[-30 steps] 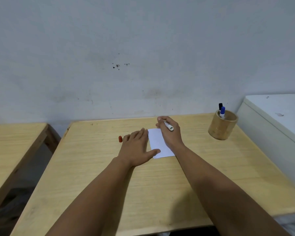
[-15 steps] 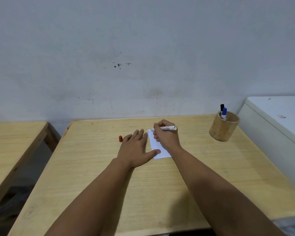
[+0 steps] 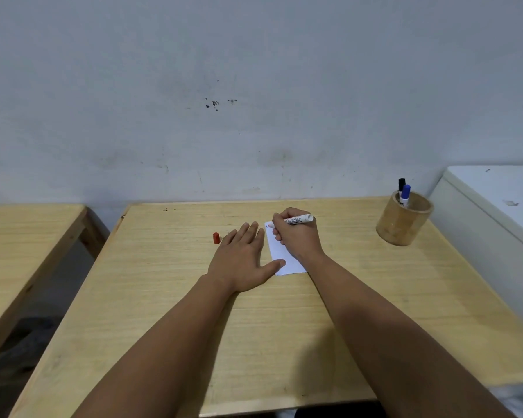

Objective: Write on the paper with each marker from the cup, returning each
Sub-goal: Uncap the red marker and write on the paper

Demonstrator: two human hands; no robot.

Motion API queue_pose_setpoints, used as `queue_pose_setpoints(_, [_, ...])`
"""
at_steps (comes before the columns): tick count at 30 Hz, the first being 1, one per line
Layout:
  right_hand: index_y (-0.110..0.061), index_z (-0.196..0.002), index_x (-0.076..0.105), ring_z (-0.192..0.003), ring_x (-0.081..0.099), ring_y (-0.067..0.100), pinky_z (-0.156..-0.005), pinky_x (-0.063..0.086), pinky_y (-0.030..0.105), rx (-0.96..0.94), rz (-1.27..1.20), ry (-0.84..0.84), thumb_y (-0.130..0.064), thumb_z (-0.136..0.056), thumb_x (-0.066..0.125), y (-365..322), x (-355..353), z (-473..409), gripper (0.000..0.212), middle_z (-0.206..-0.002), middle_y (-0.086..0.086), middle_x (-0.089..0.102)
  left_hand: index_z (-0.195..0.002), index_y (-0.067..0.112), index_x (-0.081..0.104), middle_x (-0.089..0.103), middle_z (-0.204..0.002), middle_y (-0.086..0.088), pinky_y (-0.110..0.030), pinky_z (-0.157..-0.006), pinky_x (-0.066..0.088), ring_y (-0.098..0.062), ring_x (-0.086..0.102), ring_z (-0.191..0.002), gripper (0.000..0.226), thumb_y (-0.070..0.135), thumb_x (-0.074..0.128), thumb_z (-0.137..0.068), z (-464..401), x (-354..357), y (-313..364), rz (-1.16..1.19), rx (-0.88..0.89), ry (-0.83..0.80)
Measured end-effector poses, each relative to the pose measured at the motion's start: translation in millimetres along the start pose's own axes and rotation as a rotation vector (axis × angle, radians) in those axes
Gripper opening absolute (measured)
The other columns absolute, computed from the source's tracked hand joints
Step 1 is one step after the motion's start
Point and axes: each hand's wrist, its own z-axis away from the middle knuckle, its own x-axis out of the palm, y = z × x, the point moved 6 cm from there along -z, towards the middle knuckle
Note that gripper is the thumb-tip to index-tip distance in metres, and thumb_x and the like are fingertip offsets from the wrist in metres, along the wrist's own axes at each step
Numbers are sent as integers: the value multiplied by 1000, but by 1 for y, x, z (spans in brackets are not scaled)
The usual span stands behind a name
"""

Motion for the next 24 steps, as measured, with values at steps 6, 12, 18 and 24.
queue_pose_setpoints(6, [-9,-77,69,-61,72,14,-72,62,43,10,13,-6,-32,-83,70,0,1,0,24,-74,11,77,-164,19,20,11,-173,-4,-41,-129,7,-17,3,-161,96,79,30,-90,-1,1,0,-8,-5,-1])
queue_pose_setpoints(12, [-9,-80,71,-60,71,16,-65,59,39,12,-100,26,-31,-92,72,-6,-2,5,25,-75,9,79,-164,18,21,12,-173,-4,-40,-128,8,-17,4,-161,98,81,32,-89,2,1,1,0,-5,-4])
queue_pose_setpoints(18, [-22,-80,66,-59,56,20,-52,43,28,-26,-225,140,-42,-88,84,-51,-31,9,28,-70,3,66,-162,19,28,23,-171,-4,-44,-126,22,-22,16,-159,100,85,30,-87,2,-7,2,-13,-8,-2])
queue_pose_setpoints(24, [-16,-102,83,-48,45,13,-47,36,25,73,-462,87,-44,-110,51,-77,-58,15,44,-75,4,70,-135,24,65,63,-137,-1,-46,-96,45,-29,52,-128,71,73,41,-90,18,-50,10,-109,-1,358])
